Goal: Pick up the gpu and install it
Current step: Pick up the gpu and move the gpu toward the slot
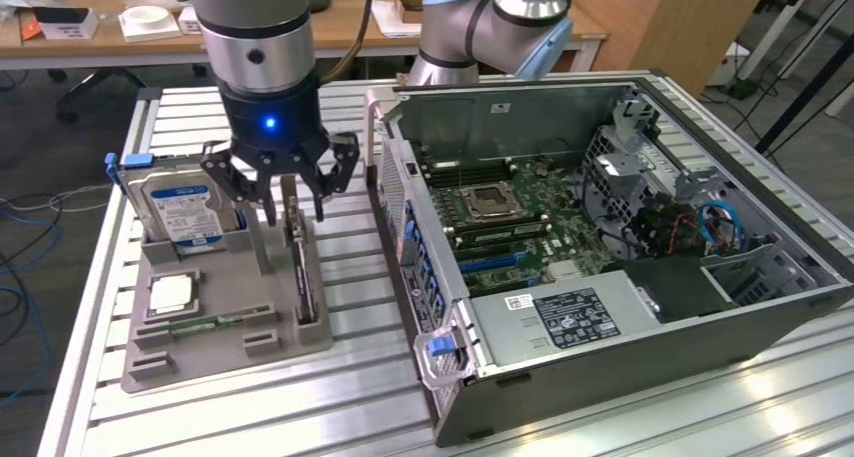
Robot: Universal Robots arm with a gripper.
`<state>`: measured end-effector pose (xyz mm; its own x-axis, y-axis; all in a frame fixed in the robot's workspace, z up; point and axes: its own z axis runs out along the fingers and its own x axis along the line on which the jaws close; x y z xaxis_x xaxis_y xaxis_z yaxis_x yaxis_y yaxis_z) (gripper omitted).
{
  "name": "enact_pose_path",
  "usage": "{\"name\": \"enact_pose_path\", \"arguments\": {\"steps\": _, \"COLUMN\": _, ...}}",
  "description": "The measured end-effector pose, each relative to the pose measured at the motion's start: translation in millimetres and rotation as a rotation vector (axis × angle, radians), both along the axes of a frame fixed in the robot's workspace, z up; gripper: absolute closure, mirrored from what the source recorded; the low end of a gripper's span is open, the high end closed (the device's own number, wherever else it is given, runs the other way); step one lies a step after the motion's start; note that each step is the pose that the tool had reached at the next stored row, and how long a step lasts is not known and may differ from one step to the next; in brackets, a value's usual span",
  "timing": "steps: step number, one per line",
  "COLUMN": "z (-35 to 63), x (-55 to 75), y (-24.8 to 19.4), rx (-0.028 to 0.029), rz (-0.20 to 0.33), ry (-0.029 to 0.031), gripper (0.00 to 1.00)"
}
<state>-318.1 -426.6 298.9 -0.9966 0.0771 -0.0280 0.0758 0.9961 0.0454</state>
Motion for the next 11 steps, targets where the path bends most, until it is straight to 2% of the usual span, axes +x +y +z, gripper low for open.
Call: {"name": "enact_pose_path", "arguments": {"steps": 11, "z": -9.0, "x": 0.0, "y": -5.2, "rx": 0.0, "rz": 0.0, "ry": 0.0, "gripper": 0.45}}
